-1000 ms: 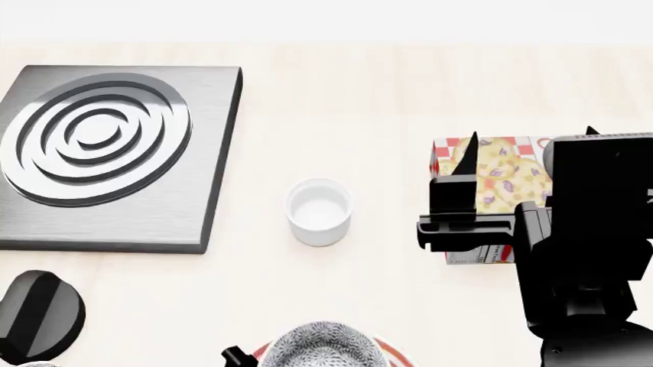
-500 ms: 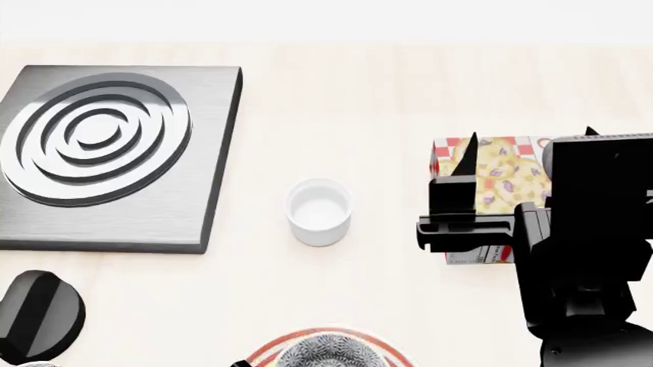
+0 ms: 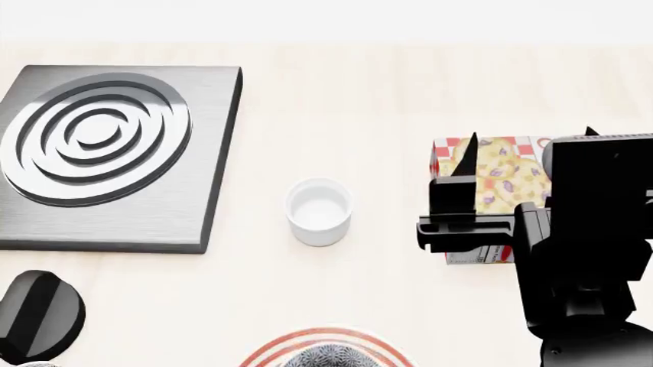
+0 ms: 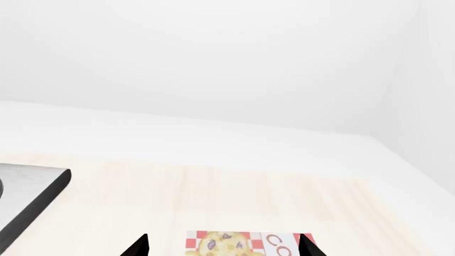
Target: Pick the akita bowl on the stove and place it on the plate.
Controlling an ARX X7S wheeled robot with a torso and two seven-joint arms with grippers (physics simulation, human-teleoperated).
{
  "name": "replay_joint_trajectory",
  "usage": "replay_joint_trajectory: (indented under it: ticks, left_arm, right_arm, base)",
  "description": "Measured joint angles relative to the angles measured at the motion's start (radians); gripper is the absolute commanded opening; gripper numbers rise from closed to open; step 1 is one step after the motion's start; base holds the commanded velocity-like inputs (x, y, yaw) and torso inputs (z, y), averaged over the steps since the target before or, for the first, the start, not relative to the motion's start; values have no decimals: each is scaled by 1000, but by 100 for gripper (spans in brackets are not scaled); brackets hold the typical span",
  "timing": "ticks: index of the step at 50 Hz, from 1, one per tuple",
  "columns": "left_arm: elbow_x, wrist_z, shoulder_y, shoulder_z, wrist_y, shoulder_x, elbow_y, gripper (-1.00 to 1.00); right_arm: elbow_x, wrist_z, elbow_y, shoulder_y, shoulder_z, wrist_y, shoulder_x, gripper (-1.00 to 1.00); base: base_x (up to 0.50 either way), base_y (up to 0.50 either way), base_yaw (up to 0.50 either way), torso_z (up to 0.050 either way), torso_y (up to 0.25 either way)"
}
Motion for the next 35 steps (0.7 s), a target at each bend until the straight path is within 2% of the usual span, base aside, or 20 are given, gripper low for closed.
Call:
replay_joint_trajectory:
  ticks: [35]
  left_arm:
    - [18, -32, 41, 18, 19, 6, -28, -100]
  right_arm:
    - [14, 11, -4, 2, -1, 3, 5, 100]
  base:
    - [0, 0, 0, 0, 0]
